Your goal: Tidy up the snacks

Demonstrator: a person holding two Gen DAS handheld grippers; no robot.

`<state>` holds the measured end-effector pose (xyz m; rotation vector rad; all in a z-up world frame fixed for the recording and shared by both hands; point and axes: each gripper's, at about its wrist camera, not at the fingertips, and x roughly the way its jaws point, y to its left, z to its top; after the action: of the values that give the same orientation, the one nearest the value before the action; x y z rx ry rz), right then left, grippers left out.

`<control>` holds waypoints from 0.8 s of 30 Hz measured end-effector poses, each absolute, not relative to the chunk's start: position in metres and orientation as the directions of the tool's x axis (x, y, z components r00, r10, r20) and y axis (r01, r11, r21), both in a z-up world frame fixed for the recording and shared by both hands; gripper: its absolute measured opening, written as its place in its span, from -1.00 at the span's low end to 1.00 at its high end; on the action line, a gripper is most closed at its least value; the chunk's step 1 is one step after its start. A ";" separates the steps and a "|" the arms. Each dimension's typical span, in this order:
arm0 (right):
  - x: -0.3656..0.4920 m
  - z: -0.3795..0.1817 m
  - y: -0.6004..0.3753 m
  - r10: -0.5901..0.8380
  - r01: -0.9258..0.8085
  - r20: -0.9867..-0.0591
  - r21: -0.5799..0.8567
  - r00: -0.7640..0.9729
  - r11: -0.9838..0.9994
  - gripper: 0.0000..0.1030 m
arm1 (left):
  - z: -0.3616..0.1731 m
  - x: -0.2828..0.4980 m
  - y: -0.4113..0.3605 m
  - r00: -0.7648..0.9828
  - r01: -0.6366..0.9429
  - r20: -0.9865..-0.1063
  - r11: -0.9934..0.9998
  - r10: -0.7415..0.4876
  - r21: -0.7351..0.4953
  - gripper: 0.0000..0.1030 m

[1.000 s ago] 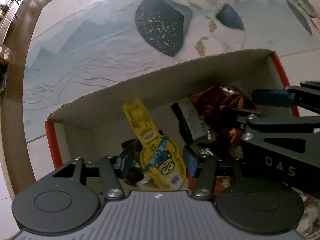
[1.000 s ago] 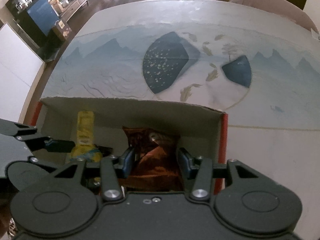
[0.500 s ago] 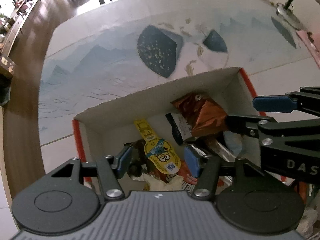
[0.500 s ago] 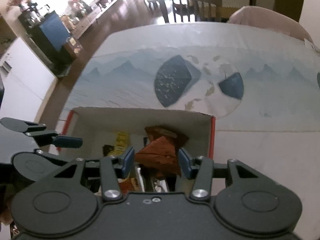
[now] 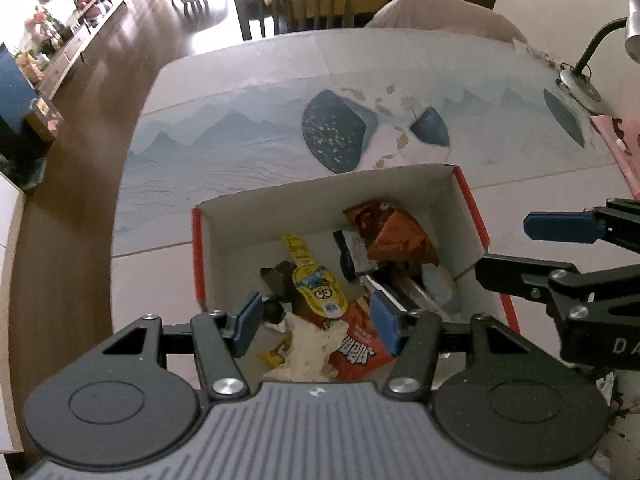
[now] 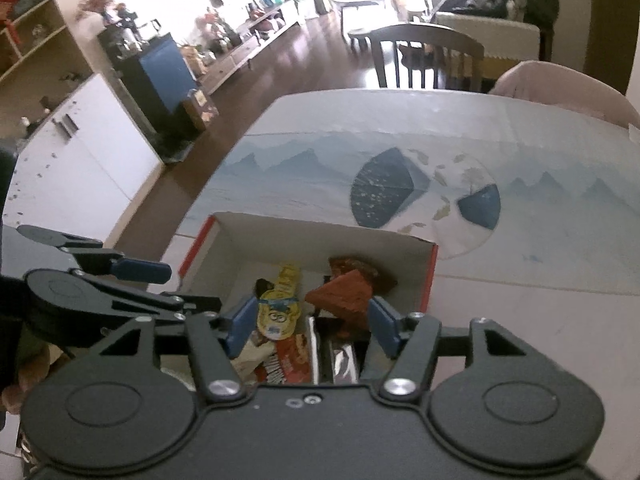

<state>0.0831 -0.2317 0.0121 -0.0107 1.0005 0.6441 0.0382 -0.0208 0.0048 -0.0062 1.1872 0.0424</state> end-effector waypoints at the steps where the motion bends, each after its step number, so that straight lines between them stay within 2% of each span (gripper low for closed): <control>1: 0.080 0.014 -0.233 0.504 -0.511 -0.778 0.280 0.375 0.812 0.23 | 0.007 0.034 -0.021 0.379 -0.043 -0.925 0.999 0.036 0.022 0.14; 5: 0.068 0.017 -0.237 0.526 -0.527 -0.763 0.292 0.376 0.799 0.27 | 0.014 0.017 -0.022 0.398 -0.066 -0.917 0.998 0.039 0.014 0.24; 7: 0.062 0.018 -0.239 0.535 -0.534 -0.755 0.292 0.381 0.793 0.44 | 0.016 0.009 -0.022 0.409 -0.080 -0.911 0.997 0.045 0.013 0.24; 11: 0.049 0.020 -0.239 0.538 -0.561 -0.739 0.263 0.406 0.785 0.56 | 0.018 -0.006 -0.023 0.443 -0.112 -0.894 0.994 0.067 0.019 0.25; 13: 0.043 0.021 -0.240 0.549 -0.569 -0.725 0.264 0.415 0.779 0.72 | 0.017 -0.013 -0.023 0.457 -0.122 -0.886 0.992 0.075 0.021 0.25; 19: 0.032 0.017 -0.243 0.547 -0.565 -0.724 0.264 0.420 0.782 0.78 | 0.010 -0.030 -0.019 0.471 -0.170 -0.879 0.985 0.076 -0.006 0.26; 20: 0.030 0.016 -0.242 0.548 -0.568 -0.724 0.262 0.420 0.781 0.79 | 0.009 -0.033 -0.019 0.474 -0.176 -0.877 0.984 0.074 -0.012 0.34; 24: 0.019 0.014 -0.243 0.553 -0.577 -0.707 0.250 0.440 0.778 0.98 | 0.005 -0.040 -0.017 0.502 -0.197 -0.862 0.979 0.063 -0.043 0.42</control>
<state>0.0191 -0.2428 0.0144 -0.0299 0.8669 0.7019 -0.0404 -0.0169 0.0045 -0.1426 1.0335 0.1577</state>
